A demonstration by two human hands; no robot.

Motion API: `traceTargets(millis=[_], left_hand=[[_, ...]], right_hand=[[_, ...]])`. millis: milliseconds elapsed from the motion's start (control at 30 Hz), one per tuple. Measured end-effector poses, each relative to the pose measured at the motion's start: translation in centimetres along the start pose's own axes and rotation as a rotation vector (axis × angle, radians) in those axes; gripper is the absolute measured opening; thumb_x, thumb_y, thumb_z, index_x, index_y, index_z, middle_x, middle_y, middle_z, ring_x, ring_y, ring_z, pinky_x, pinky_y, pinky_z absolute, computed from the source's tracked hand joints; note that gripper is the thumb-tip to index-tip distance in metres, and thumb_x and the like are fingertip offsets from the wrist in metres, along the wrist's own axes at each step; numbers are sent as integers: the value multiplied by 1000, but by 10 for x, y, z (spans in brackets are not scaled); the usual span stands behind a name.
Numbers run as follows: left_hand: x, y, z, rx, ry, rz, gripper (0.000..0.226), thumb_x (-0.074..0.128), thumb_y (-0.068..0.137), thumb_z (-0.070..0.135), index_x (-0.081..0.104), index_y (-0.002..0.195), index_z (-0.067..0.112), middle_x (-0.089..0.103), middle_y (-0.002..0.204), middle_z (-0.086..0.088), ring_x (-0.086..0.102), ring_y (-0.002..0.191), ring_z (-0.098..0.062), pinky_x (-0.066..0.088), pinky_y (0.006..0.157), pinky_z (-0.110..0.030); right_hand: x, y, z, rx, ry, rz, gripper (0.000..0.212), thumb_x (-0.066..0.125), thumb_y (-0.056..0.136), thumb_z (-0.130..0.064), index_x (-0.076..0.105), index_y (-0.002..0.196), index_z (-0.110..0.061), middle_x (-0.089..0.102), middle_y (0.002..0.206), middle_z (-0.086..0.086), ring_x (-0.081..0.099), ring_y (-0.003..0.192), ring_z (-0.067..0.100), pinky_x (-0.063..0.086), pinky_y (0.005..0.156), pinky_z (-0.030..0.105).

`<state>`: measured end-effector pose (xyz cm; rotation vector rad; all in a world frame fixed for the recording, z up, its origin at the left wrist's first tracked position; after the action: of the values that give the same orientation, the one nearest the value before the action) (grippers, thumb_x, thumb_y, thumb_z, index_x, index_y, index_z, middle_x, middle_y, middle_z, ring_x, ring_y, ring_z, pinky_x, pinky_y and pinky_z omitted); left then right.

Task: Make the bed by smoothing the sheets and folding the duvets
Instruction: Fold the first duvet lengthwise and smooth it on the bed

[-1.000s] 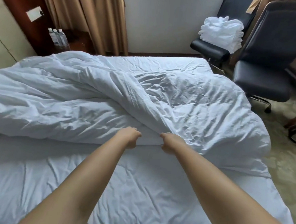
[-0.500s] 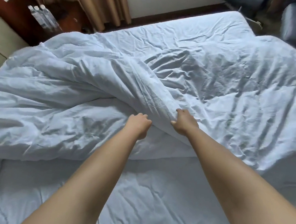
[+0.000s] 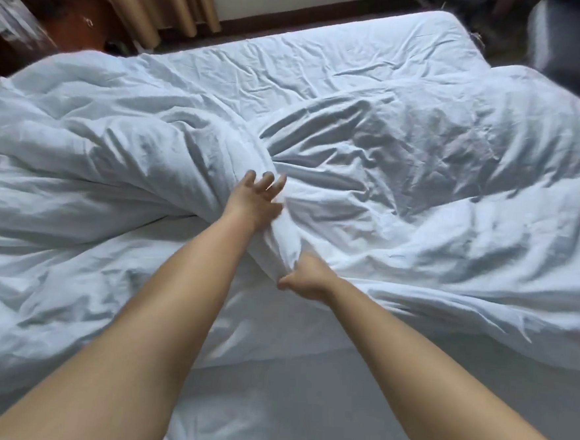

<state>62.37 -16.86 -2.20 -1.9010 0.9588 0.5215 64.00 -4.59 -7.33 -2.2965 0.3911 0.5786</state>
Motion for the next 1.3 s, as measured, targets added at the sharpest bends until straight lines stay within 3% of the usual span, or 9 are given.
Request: traceTargets(millis=[100,233,367,667,800,867,967,1100,1300], left_hand=[[20,-4,2,129,283,-142,40,29,103,29,42,141,30,21,158,-2,4,148,-26,-6,114,-58],[44,-26,-20,-32,171,-342,37,47,97,17,53,134,16,52,138,-4,50,126,-28,45,92,-47],[93,-63,-30,-124,31,-508,39,70,84,23,65,121,17,66,119,2,68,100,-17,50,61,-31],[194,-160,109,-13,-426,-726,60,70,83,24,48,137,14,47,142,-1,48,129,-25,43,104,-40],[204,-155,131,-98,-485,-560,40,44,97,10,49,136,8,48,143,-7,47,130,-25,45,102,-41],[195,-150,121,-118,-487,-364,38,35,98,7,51,133,4,51,138,-10,52,125,-29,44,98,-40],[180,-162,111,-81,-420,-115,36,37,93,1,58,121,3,56,125,-12,60,109,-31,49,86,-37],[158,-192,114,-87,-292,220,12,77,53,15,65,51,13,59,55,-4,59,45,-23,48,42,-23],[135,-224,100,-63,-400,254,42,85,14,8,55,44,15,51,48,-5,54,40,-24,45,40,-24]], right_hand=[[8,-4,-3,-28,-237,-37,35,65,81,-24,61,114,-11,64,112,9,57,105,22,39,72,26],[-11,-11,-20,-124,-444,113,26,55,84,-21,58,109,-19,60,110,7,55,105,28,35,71,28],[5,-22,-28,-141,-575,85,20,51,85,-19,56,104,-16,61,116,7,56,110,30,40,76,31],[125,-95,48,52,-757,-438,40,68,82,-34,59,113,-12,59,122,8,59,110,26,46,84,29],[119,-97,40,-114,-799,-30,23,60,83,-13,59,106,-12,66,107,10,65,96,29,49,72,31],[104,-109,23,-228,-779,288,32,78,51,0,60,75,-10,62,65,8,62,52,28,33,42,24],[114,-128,33,-241,-671,390,44,78,21,5,51,51,-12,46,41,2,43,29,25,15,44,16],[163,-150,63,-78,-672,91,17,58,86,-18,64,99,-9,69,96,13,65,88,33,45,67,31],[148,-168,33,-62,-731,59,37,36,100,-36,62,115,-13,64,116,10,59,107,32,44,82,33]])
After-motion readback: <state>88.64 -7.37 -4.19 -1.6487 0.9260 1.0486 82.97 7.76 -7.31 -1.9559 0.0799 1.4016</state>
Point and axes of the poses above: each hand's wrist, its own y-axis towards the middle knuckle, its own x-axis out of the palm, z = x × y, the point moved 8 cm from there along y, towards the middle knuckle
